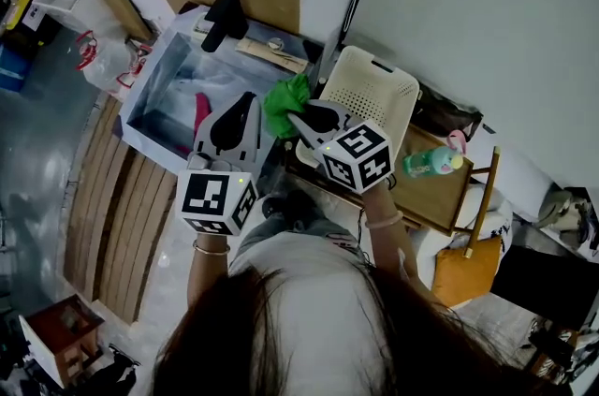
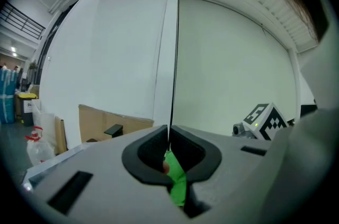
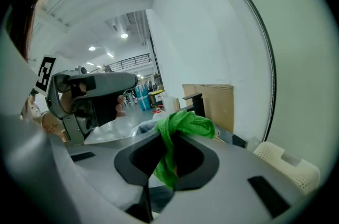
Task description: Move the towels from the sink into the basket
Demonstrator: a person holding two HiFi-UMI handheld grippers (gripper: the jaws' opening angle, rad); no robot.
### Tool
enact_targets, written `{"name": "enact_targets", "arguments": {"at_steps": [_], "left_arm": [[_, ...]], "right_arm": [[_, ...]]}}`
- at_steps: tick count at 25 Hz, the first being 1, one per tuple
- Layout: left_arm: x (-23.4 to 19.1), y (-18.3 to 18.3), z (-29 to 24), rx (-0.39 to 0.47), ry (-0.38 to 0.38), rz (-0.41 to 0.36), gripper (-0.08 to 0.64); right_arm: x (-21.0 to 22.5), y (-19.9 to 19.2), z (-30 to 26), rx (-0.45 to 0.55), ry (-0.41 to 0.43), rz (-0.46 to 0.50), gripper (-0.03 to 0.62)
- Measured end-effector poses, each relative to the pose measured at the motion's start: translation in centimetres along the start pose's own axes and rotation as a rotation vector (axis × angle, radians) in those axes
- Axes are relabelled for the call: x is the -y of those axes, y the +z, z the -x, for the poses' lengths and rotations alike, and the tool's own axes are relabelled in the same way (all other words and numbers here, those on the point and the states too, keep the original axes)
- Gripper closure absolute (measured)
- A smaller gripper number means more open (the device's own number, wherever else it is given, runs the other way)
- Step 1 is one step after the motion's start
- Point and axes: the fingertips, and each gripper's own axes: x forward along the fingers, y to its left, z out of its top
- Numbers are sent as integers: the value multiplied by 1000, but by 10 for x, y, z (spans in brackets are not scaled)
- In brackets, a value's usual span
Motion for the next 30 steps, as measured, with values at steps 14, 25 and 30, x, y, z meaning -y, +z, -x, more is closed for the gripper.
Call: {"name": "enact_targets", "arguments": {"at_steps": [14,25,30], "left_arm": [[51,-5,-35,-20,-165,-18,540],[80,-11,-59,-47,-259,-30,540],[85,-12,-68,-57,-283,-35,540]], "right_arm": [[46,-24,52,10,-178,-61,523],[89,-56,71,-58,-301,-65,523],[110,-83,71,-135,-352,-42,523]]}}
